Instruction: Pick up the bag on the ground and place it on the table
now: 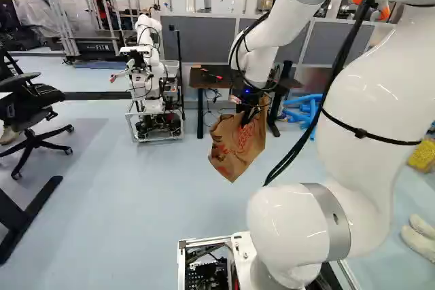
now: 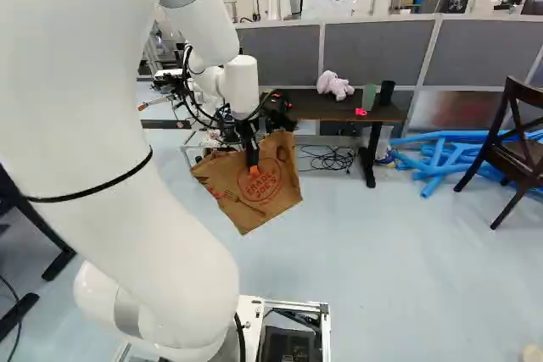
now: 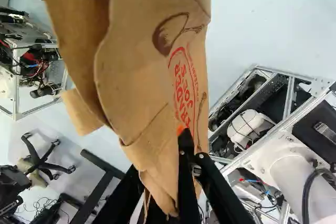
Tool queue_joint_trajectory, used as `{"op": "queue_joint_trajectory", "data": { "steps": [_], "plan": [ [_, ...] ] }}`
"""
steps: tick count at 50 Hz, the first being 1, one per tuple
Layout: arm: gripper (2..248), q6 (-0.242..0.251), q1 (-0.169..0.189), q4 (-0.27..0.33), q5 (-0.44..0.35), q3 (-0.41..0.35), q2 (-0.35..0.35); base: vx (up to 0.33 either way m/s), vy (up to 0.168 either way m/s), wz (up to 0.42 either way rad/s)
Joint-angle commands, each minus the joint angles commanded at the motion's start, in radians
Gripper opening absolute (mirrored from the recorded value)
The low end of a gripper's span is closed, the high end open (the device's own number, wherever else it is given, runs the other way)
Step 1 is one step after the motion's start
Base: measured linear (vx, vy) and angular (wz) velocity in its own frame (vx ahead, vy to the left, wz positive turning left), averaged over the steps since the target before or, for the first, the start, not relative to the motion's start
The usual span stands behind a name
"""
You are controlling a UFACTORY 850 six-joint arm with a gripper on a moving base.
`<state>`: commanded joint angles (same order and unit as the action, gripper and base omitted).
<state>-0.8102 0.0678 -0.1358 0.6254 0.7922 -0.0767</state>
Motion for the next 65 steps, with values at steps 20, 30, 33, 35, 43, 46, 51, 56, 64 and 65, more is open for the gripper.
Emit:
{"op": "queue_joint_trajectory", "data": {
  "steps": [20,30,33,35,43,46,51,56,64,65],
  "plan": [
    [21,0.0,0.0,0.0,0.0,0.0,0.0,0.128,-0.054,-0.002],
    [21,0.0,0.0,0.0,0.0,0.0,0.0,0.191,-0.077,0.0],
    [21,0.0,0.0,0.0,0.0,0.0,0.0,0.2,-0.081,0.003],
    [21,0.0,0.0,0.0,0.0,0.0,0.0,0.21,-0.089,-0.009],
    [21,0.0,0.0,0.0,0.0,0.0,0.0,0.202,-0.08,-0.002],
    [21,0.0,0.0,0.0,0.0,0.0,0.0,0.212,-0.09,-0.003],
    [21,0.0,0.0,0.0,0.0,0.0,0.0,0.206,-0.099,0.011],
    [21,0.0,0.0,0.0,0.0,0.0,0.0,0.207,-0.106,-0.001],
    [21,0.0,0.0,0.0,0.0,0.0,0.0,0.207,-0.105,0.007],
    [21,0.0,0.0,0.0,0.0,0.0,0.0,0.193,-0.107,0.002]
  ]
}}
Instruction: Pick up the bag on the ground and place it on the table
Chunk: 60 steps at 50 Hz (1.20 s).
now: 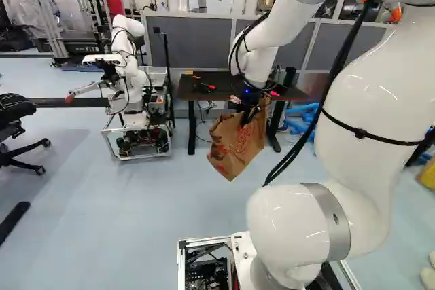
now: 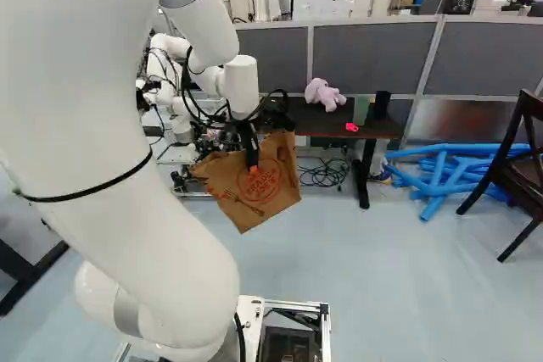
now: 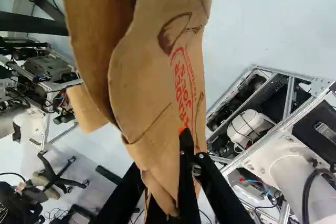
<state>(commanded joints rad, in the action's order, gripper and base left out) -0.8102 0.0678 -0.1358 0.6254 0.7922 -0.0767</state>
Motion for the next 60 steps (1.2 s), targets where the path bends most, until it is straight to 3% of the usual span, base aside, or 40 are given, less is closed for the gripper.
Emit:
{"op": "queue_joint_trajectory", "data": {
  "steps": [42,60],
  "plan": [
    [21,0.0,0.0,0.0,0.0,0.0,0.0,0.193,-0.086,0.105],
    [21,0.0,0.0,0.0,0.0,0.0,0.0,0.042,-0.021,-0.001]
  ]
}}
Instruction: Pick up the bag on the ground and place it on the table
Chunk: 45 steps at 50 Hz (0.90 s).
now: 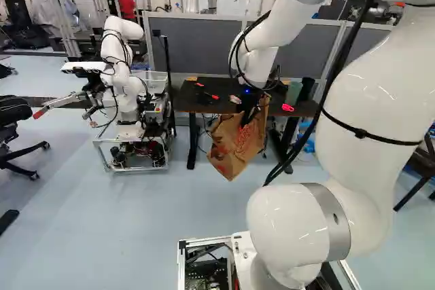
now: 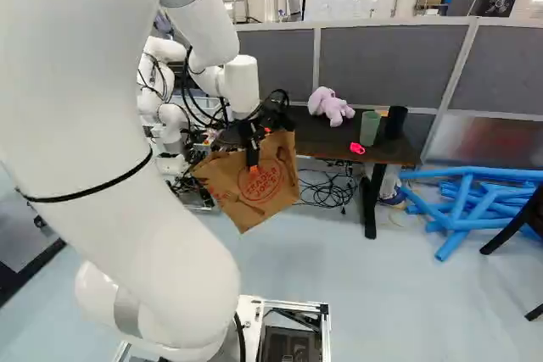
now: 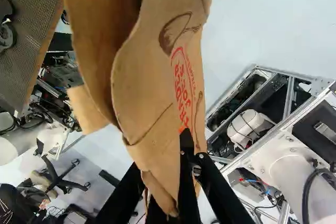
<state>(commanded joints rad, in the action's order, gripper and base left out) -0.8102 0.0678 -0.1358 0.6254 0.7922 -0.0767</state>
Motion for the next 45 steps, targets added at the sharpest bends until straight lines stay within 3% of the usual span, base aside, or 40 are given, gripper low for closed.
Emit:
{"op": "queue_joint_trajectory", "data": {
  "steps": [11,45],
  "plan": [
    [21,0.0,0.0,0.0,0.0,-0.002,0.008,0.0,0.0,0.0],
    [21,0.0,-0.002,0.0,0.058,-0.012,0.129,0.0,0.0,0.0]
  ]
}}
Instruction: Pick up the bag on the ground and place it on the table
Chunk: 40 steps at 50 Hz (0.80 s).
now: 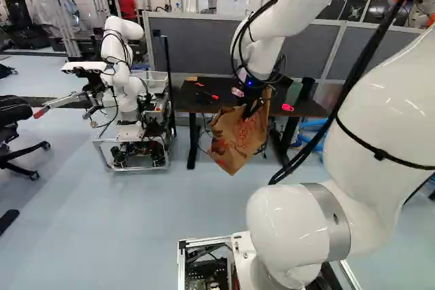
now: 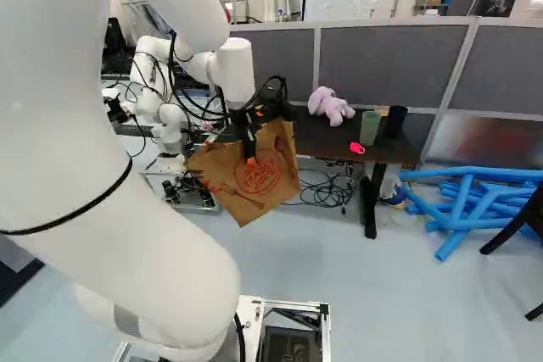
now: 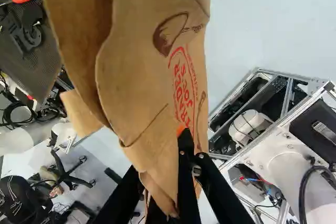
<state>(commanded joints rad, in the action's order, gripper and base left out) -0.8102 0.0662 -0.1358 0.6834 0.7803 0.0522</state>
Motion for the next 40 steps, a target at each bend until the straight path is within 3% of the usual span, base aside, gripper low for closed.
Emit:
{"op": "queue_joint_trajectory", "data": {
  "steps": [40],
  "plan": [
    [21,0.0,-0.006,0.0,0.158,0.085,0.054,0.0,0.0,0.0]
  ]
}}
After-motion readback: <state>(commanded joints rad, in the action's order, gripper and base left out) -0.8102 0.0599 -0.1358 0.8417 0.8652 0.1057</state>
